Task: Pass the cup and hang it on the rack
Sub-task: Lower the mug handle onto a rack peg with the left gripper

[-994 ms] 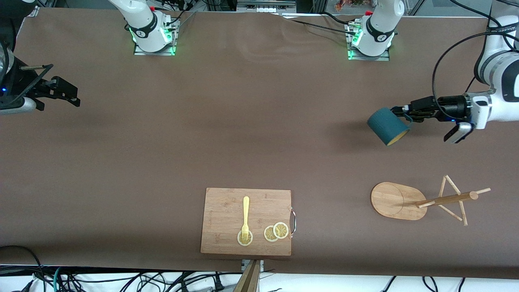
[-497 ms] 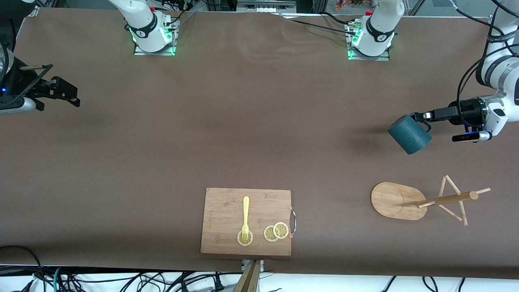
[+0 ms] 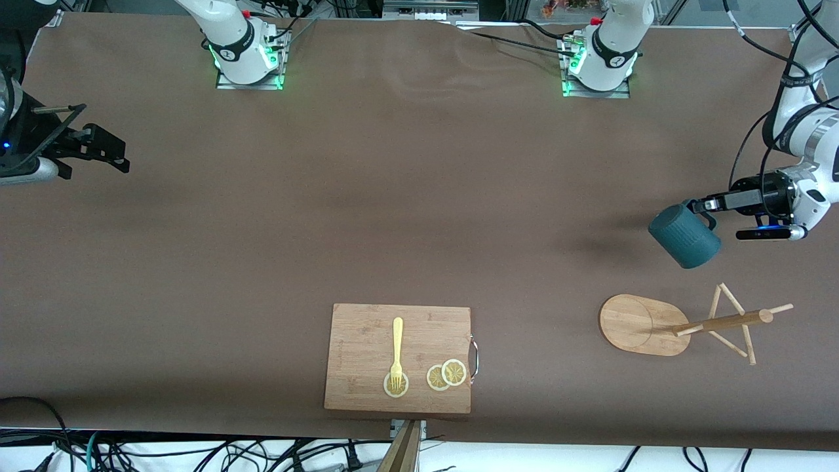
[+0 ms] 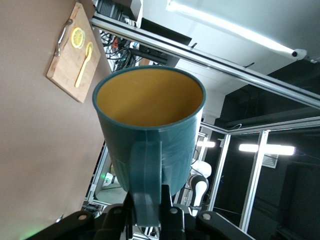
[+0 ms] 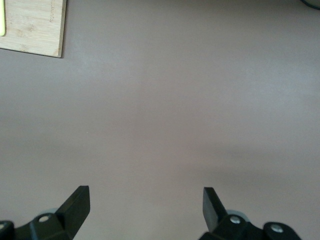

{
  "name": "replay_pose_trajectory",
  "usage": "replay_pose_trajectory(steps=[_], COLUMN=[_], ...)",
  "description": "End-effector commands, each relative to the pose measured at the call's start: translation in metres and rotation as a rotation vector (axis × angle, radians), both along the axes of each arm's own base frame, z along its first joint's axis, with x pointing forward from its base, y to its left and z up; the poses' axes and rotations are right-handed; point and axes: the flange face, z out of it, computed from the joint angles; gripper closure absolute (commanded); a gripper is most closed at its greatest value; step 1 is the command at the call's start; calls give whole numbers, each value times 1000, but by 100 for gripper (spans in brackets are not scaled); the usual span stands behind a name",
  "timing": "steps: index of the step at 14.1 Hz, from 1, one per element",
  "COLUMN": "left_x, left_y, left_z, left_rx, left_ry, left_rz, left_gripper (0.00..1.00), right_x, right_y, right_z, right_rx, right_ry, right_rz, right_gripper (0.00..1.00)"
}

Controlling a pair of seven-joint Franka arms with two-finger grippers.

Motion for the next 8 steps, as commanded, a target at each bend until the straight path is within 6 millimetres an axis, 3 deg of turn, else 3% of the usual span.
replay_pose_trajectory(steps=[1, 4, 8], left_x=[9, 10, 31], left_y=[11, 19, 31], left_z=[-13, -32, -31], left_rx=[-61, -107, -101], left_ry=[5, 5, -36], left_rz=[18, 44, 45], left_gripper=[100, 100, 100], right_x=[0, 0, 0], right_y=[2, 2, 3], right_z=[5, 3, 4], right_rx=[4, 4, 4], right_ry=[-9, -6, -8], right_rz=[-4, -2, -1], right_gripper=[0, 0, 0])
